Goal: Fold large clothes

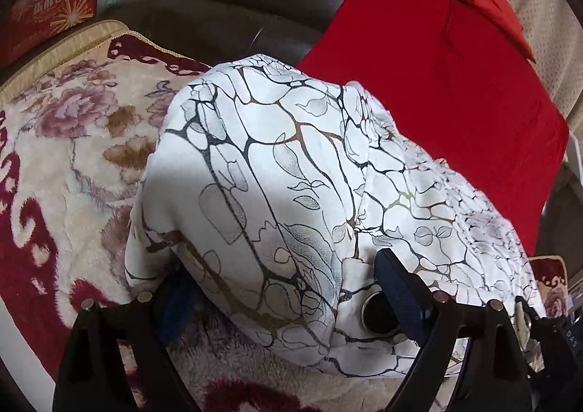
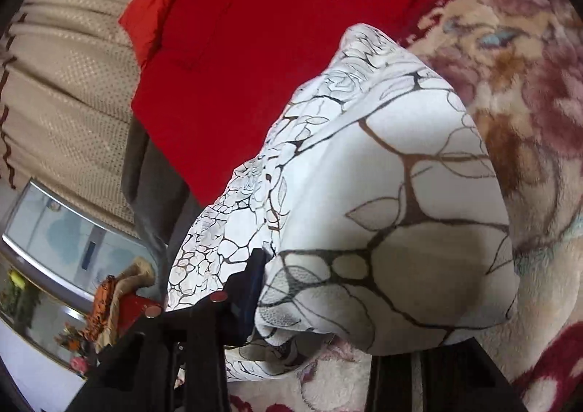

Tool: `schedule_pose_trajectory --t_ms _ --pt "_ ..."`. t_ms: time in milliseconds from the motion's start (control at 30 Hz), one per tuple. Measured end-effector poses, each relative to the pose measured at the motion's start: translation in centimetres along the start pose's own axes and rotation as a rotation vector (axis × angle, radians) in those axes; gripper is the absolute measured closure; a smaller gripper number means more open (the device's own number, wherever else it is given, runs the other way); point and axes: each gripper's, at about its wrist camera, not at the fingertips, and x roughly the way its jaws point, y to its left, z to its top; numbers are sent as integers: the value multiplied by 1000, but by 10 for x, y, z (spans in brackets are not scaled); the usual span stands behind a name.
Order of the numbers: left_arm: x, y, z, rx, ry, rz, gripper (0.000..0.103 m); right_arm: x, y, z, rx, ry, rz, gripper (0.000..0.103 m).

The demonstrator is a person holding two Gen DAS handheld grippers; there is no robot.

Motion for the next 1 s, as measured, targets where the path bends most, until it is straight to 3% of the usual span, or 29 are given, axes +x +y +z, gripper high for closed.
schedule_pose_trajectory --t_ms 100,267,367,400,433,467,533,633,733,1000 --pt "1 3 1 -6 20 4 11 0 -7 1 29 18 15 61" --pt "9 4 5 -35 52 -22 5 6 -18 10 147 72 73 41" --pt "8 12 6 -81 46 -70 5 10 -16 11 123 69 84 43" --pt "6 16 6 -101 38 -84 9 9 -16 10 116 64 82 48" --pt "3 21 5 -130 20 -105 16 8 -14 9 91 61 68 62" --pt "0 24 5 -145 10 -115 22 8 -12 8 67 60 54 66" --pt "-6 30 6 -141 -14 -112 73 3 -6 6 17 52 29 73" --pt "-17 26 7 -105 -44 -158 89 -9 12 1 -102 15 -22 80" --pt "-36 17 5 -40 -83 -188 94 -23 28 -4 -193 -24 -56 86" --pt "-75 26 -9 -32 -109 -262 96 -64 44 -14 -307 -69 -100 88"
